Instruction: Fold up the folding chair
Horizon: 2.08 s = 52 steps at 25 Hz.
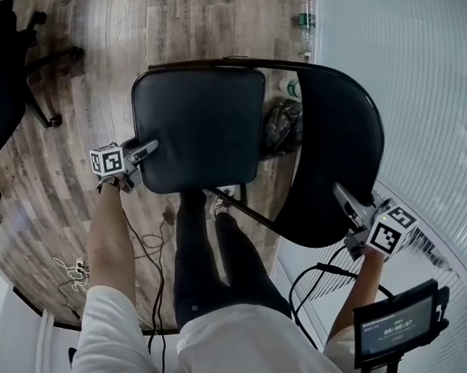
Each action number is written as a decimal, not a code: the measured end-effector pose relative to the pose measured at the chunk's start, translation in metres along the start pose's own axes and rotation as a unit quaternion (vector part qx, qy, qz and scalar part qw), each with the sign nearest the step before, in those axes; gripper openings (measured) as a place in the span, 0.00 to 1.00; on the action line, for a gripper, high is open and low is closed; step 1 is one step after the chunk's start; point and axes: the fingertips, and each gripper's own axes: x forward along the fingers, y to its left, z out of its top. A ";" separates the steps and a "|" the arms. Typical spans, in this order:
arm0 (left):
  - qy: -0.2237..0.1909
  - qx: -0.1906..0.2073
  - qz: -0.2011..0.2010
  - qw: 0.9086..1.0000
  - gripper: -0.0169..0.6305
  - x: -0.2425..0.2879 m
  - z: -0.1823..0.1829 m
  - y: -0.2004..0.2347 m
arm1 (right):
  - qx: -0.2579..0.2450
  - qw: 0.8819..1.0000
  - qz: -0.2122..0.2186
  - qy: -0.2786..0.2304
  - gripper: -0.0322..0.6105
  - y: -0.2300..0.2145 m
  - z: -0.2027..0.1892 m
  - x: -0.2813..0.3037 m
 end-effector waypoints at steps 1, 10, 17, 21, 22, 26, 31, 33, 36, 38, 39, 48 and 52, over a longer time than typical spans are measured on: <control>-0.003 0.002 0.005 1.000 0.53 -0.001 -0.001 0.002 | -0.001 1.000 0.001 0.001 0.17 -0.001 0.000 0.001; 0.019 0.006 0.008 1.000 0.51 0.006 -0.004 -0.010 | 0.000 1.000 -0.009 0.004 0.17 -0.006 0.000 -0.004; 0.018 0.005 0.010 1.000 0.50 0.009 -0.002 -0.031 | -0.001 1.000 -0.006 0.010 0.16 -0.012 0.003 -0.008; 0.019 0.008 0.012 1.000 0.48 0.010 -0.002 -0.039 | -0.011 1.000 -0.002 0.028 0.18 -0.012 0.002 -0.008; 0.017 0.009 0.014 1.000 0.48 0.010 -0.002 -0.042 | -0.014 0.999 -0.001 0.033 0.18 -0.012 0.002 -0.009; 0.017 0.011 0.021 1.000 0.47 0.011 -0.004 -0.052 | -0.017 0.999 -0.002 0.035 0.18 -0.012 0.000 -0.013; 0.019 0.010 0.016 1.000 0.47 0.015 -0.005 -0.073 | -0.011 0.999 -0.007 0.030 0.18 -0.017 0.000 -0.018; 0.019 0.012 0.020 1.000 0.46 0.015 -0.004 -0.076 | -0.012 0.999 -0.007 0.029 0.18 -0.018 0.000 -0.019; 0.021 0.017 0.028 0.999 0.46 0.015 -0.003 -0.074 | -0.012 1.000 -0.008 0.028 0.18 -0.018 0.001 -0.020; 0.020 0.016 0.026 0.999 0.46 0.016 -0.004 -0.076 | -0.013 0.999 -0.009 0.028 0.18 -0.018 0.001 -0.021; 0.021 0.014 0.022 0.999 0.46 0.017 -0.005 -0.080 | -0.013 0.999 -0.009 0.028 0.19 -0.018 0.001 -0.022; 0.018 0.015 0.006 1.000 0.46 0.026 -0.002 -0.112 | -0.015 0.999 -0.026 0.030 0.19 -0.018 0.008 -0.025; 0.020 0.018 0.011 1.000 0.46 0.032 -0.002 -0.126 | -0.015 0.999 -0.032 0.030 0.20 -0.018 0.008 -0.024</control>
